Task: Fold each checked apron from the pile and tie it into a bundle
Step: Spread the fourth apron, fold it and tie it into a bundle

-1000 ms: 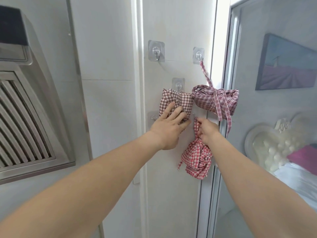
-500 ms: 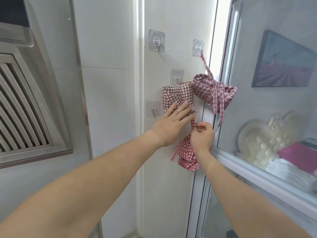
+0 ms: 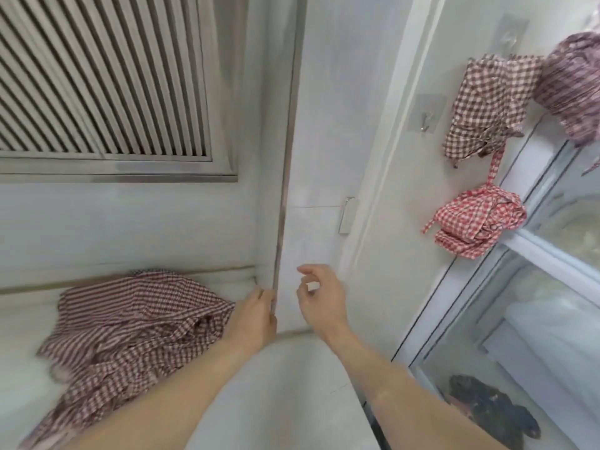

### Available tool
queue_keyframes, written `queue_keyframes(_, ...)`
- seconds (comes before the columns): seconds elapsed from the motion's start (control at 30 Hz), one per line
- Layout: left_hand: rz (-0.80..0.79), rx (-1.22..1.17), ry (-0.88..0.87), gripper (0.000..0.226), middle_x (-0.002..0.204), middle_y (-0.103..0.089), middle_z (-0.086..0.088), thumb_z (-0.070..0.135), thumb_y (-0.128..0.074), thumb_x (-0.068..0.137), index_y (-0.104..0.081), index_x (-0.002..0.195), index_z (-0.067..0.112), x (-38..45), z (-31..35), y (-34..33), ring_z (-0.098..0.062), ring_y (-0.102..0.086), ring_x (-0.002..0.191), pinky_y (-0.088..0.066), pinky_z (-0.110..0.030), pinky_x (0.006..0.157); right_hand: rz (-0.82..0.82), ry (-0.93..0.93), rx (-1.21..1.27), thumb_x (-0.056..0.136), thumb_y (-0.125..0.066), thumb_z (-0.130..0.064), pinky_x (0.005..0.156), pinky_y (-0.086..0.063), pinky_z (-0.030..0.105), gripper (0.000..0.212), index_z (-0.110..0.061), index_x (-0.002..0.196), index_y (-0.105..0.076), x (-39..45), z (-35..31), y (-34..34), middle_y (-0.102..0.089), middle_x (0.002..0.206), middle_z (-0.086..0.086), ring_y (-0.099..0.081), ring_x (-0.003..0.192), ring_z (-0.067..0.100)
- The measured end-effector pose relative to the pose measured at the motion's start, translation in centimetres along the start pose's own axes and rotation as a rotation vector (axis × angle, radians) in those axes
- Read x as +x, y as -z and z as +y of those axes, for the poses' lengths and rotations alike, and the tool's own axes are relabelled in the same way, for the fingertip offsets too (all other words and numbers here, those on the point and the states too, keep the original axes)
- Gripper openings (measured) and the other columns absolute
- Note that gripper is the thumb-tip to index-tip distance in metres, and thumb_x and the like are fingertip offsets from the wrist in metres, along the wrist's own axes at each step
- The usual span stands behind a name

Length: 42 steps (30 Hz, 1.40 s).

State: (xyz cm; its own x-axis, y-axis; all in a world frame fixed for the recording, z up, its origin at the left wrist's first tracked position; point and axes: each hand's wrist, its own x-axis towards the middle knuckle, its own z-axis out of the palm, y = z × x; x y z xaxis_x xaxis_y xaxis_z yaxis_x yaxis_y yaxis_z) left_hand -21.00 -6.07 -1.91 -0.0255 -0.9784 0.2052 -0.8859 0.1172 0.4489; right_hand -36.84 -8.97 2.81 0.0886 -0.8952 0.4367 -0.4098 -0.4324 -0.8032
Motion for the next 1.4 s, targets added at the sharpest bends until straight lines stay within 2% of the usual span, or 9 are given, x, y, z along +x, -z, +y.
queue_keyframes(0.1,-0.061,0.247,0.292,0.044,0.114,-0.054,-0.013,0.024,-0.067,0.074,-0.06,0.116,0.012,-6.5,-9.5,0.0,-0.038,-0.053,0.11,-0.044,-0.048,0.091,-0.39,0.046,-0.131,0.077,-0.058,-0.014,0.099,-0.049,0.036,0.047,-0.009,0.124,-0.063,-4.2,0.8,-8.5,-0.055,0.121,0.009,-0.054,0.112,0.013)
queue_keyframes(0.2,-0.112,0.319,0.448,0.069,0.146,-0.04,-0.016,0.037,-0.069,0.074,-0.049,0.138,0.016,-11.7,-15.6,1.7,-0.04,-0.029,0.139,-0.026,-0.063,0.11,-0.728,0.029,-0.306,0.082,-0.066,-0.026,0.122,-0.02,0.039,0.071,-0.023,0.149,-0.042,-8.1,1.1,-14.5,-0.027,0.156,0.016,-0.024,0.146,0.033)
queue_keyframes(0.33,-0.36,0.268,0.591,0.09,0.165,0.019,-0.004,0.058,-0.055,0.088,-0.001,0.157,0.036,-19.3,-24.2,3.2,-0.032,0.018,0.151,-0.003,-0.063,0.118,-1.064,-0.12,-0.503,0.085,-0.067,-0.05,0.117,-0.008,0.066,0.091,-0.051,0.153,-0.006,-12.8,0.8,-22.2,0.026,0.163,-0.004,0.02,0.149,0.039)
queue_keyframes(0.47,-0.562,0.141,0.63,0.09,0.163,0.027,-0.004,0.053,-0.055,0.094,0.009,0.157,0.039,-24.5,-28.4,3.5,-0.026,0.018,0.152,-0.003,-0.058,0.119,-1.208,-0.171,-0.72,0.089,-0.047,-0.071,0.116,0.004,0.068,0.089,-0.055,0.149,0.016,-16.1,2.0,-26.9,0.036,0.158,-0.005,0.024,0.148,0.039)
queue_keyframes(0.73,-0.336,0.148,0.602,0.069,0.147,-0.037,-0.001,0.038,-0.056,0.097,-0.02,0.155,0.026,-24.7,-28.7,3.1,-0.024,-0.034,0.138,-0.033,-0.046,0.109,-1.086,-0.12,-0.738,0.108,-0.028,-0.035,0.123,0.002,0.053,0.052,-0.039,0.157,-0.012,-17.7,2.8,-26.6,0.013,0.166,-0.003,0.013,0.152,0.031)
queue_keyframes(0.87,-0.349,0.165,0.597,0.03,0.125,-0.057,0.002,0.029,-0.048,0.101,-0.054,0.13,0.027,-23.9,-28.9,2.7,-0.022,-0.05,0.121,-0.034,-0.038,0.098,-1.096,-0.124,-0.736,0.106,-0.033,-0.014,0.124,0.0,0.048,0.059,-0.036,0.158,-0.015,-19.0,3.2,-24.9,0.014,0.166,-0.003,0.013,0.152,0.031)
queue_keyframes(1.03,-0.136,-0.043,0.701,0.02,0.089,-0.052,0.0,0.02,-0.042,0.101,-0.054,0.086,0.014,-23.0,-30.1,3.5,-0.025,-0.053,0.087,-0.041,-0.037,0.074,-1.06,-0.158,-0.687,0.099,-0.039,0.002,0.12,-0.029,0.039,0.071,-0.037,0.156,-0.022,-19.8,3.6,-22.6,-0.006,0.166,-0.009,-0.001,0.154,0.025)
queue_keyframes(1.2,0.168,-0.32,0.86,0.032,0.074,-0.054,-0.006,0.023,-0.04,0.106,-0.05,0.081,0.006,-19.6,-29.3,8.0,-0.024,-0.051,0.07,-0.035,-0.035,0.06,-0.947,-0.128,-0.639,0.101,-0.047,-0.013,0.095,-0.051,0.035,0.046,-0.034,0.142,-0.053,-18.3,3.1,-20.6,-0.054,0.143,-0.01,-0.054,0.125,0.021)
queue_keyframes(1.4,0.475,-0.709,0.901,0.035,0.074,-0.052,-0.013,0.033,-0.048,0.103,-0.06,0.087,0.005,-15.1,-27.7,15.1,-0.022,-0.048,0.068,-0.038,-0.034,0.062,-0.984,-0.223,-0.739,0.094,-0.05,-0.017,0.087,-0.049,0.027,0.037,-0.031,0.121,-0.07,-15.9,2.2,-19.5,-0.067,0.118,-0.006,-0.061,0.109,0.021)
